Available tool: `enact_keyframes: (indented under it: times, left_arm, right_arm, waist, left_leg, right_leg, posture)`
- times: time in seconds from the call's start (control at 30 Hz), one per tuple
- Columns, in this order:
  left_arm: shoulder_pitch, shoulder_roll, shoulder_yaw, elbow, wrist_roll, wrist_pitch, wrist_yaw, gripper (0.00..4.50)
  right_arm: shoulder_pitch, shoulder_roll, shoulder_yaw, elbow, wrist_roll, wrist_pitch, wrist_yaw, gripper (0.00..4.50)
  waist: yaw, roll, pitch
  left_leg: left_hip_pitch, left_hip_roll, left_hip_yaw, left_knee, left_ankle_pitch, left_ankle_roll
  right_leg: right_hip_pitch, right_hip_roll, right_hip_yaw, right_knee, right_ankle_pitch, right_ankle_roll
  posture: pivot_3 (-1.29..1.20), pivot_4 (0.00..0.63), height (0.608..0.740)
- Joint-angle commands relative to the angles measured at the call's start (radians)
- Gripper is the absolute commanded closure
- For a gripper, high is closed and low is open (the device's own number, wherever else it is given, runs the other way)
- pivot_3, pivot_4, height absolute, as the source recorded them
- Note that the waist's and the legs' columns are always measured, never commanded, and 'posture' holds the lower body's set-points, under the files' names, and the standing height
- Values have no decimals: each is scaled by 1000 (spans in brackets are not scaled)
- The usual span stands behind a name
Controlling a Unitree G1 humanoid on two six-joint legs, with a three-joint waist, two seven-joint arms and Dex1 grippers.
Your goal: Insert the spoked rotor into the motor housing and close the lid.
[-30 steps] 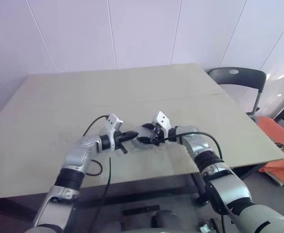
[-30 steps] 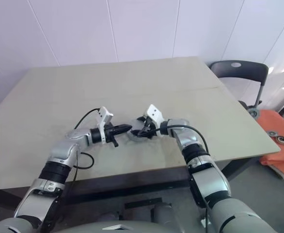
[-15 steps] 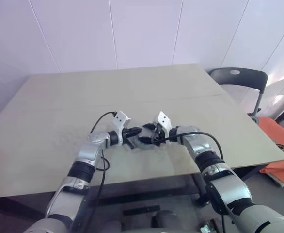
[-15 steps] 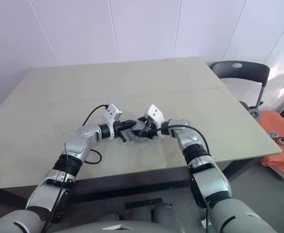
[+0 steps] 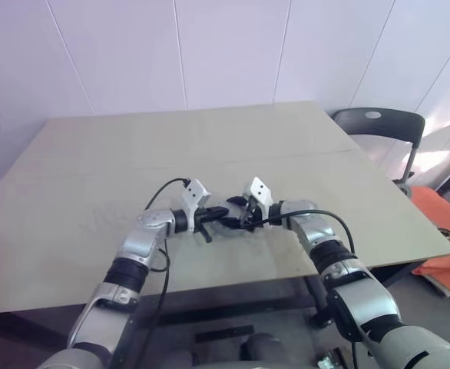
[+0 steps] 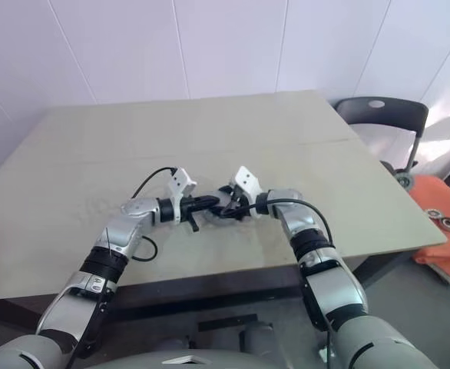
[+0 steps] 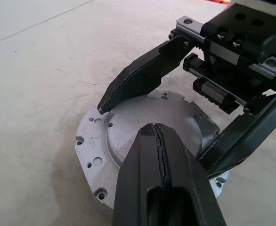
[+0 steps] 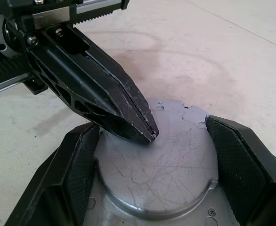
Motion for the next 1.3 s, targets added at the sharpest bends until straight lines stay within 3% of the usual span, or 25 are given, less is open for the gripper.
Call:
enact_keyframes:
  times: [0.03, 0.3, 0.9, 1.03, 1.3]
  left_arm:
    - [10, -3, -38, 43, 40, 8, 3, 4500]
    - [-5, -5, -61, 115, 92, -29, 40, 4500]
    - [1, -9, -61, 88, 83, -19, 16, 4500]
    - [0, -7, -58, 84, 81, -19, 17, 4500]
    - [0, -6, -54, 84, 80, -23, 19, 4500]
  right_arm:
    - [18, -4, 10, 8, -20, 20, -4, 1255]
    - [29, -13, 10, -14, -17, 34, 3, 1255]
    - [42, -16, 1, -46, 6, 73, 28, 1255]
    - [33, -12, 6, -31, -5, 69, 15, 17]
    - [25, -14, 0, -36, 6, 77, 49, 17]
  waist:
    - [0, 0, 0]
    - [4, 0, -3]
    - [22, -1, -4]
    - [22, -1, -4]
    - [22, -1, -4]
  left_leg:
    - [0, 0, 0, 0, 0, 0]
    - [0, -1, 0, 1, 0, 0]
    - [0, -2, 0, 0, 0, 0]
    - [0, -2, 0, 0, 0, 0]
    - [0, -2, 0, -1, 0, 0]
  right_leg:
    - [0, 0, 0, 0, 0, 0]
    - [1, -1, 0, 0, 0, 0]
    - [0, -1, 0, -1, -1, 2]
    - [0, -1, 0, -1, -1, 2]
    - [0, -1, 0, -1, -1, 2]
  posture:
    - [0, 0, 740]
    - [0, 0, 740]
    - [0, 0, 740]
    - [0, 0, 740]
    - [0, 0, 740]
